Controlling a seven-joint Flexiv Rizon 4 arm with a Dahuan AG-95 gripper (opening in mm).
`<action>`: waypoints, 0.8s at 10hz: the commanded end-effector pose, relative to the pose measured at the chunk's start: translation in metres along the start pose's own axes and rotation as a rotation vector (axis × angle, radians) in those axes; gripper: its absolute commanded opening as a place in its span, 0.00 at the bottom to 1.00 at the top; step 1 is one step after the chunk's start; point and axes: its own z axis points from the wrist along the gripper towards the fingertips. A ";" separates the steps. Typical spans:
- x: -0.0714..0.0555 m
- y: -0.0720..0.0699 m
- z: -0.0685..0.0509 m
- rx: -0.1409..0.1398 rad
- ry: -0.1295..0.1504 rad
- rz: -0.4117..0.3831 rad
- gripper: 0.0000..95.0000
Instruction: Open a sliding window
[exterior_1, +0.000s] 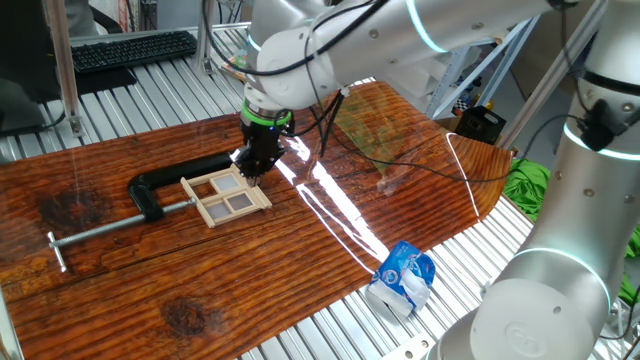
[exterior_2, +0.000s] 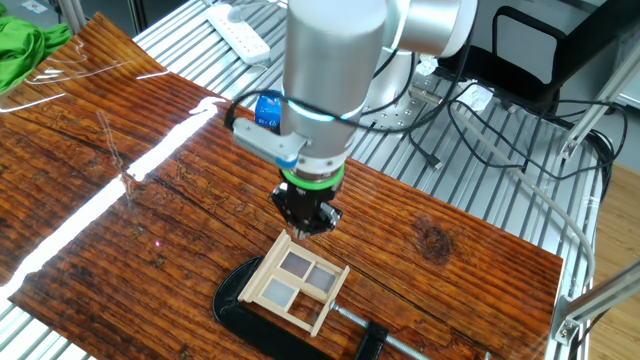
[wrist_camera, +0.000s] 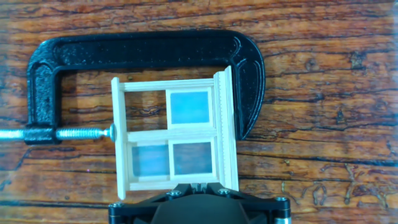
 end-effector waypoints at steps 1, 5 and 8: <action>-0.002 -0.002 0.003 0.005 -0.004 0.002 0.00; -0.007 -0.002 0.006 0.014 0.008 0.002 0.00; -0.007 -0.002 0.006 0.017 0.012 0.023 0.00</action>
